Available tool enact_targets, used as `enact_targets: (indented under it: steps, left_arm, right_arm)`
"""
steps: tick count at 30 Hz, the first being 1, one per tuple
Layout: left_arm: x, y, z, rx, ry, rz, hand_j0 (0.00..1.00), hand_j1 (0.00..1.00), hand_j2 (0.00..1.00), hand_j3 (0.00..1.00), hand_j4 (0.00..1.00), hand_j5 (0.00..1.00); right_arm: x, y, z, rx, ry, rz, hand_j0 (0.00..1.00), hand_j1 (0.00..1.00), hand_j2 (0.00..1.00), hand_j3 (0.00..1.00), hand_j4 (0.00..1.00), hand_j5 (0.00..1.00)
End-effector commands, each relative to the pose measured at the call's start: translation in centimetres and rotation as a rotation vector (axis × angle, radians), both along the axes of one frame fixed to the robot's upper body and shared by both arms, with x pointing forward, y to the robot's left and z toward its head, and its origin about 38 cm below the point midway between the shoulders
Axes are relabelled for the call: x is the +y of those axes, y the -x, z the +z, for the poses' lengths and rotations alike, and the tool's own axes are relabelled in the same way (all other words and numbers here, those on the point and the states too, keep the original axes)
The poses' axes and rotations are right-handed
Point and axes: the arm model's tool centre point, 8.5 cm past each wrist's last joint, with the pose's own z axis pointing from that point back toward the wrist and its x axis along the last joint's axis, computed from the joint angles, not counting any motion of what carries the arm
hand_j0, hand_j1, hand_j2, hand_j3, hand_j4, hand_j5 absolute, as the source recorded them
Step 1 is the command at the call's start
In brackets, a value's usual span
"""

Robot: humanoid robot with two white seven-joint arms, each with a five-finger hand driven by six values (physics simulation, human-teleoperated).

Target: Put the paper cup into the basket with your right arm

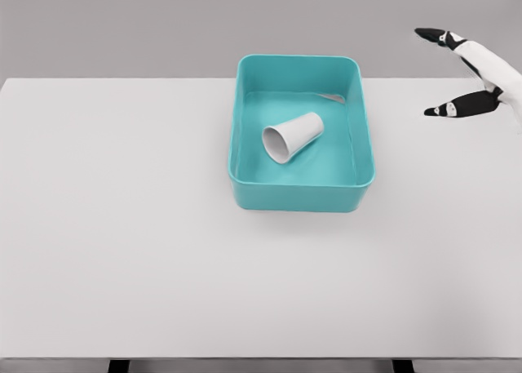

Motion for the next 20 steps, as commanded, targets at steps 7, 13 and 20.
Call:
enact_targets:
  steps: [7, 13, 20]
  left_arm:
    - [0.0, 0.0, 0.0, 0.0, 0.0, -0.001, 1.0, 1.0, 1.0, 1.0, 1.0, 1.0]
    - [0.0, 0.0, 0.0, 0.0, 0.0, -0.001, 1.0, 1.0, 1.0, 1.0, 1.0, 1.0]
    - [0.0, 0.0, 0.0, 0.0, 0.0, 0.001, 1.0, 1.0, 1.0, 1.0, 1.0, 1.0]
  right_arm:
    - [-1.1, 0.4, -2.9, 0.077, -0.002, -0.029, 1.0, 1.0, 1.0, 1.0, 1.0, 1.0]
    - [-1.2, 0.3, -2.8, 0.075, -0.006, -0.033, 1.0, 1.0, 1.0, 1.0, 1.0, 1.0]
    - [-1.5, 0.3, -3.2, 0.087, -0.005, -0.038, 1.0, 1.0, 1.0, 1.0, 1.0, 1.0]
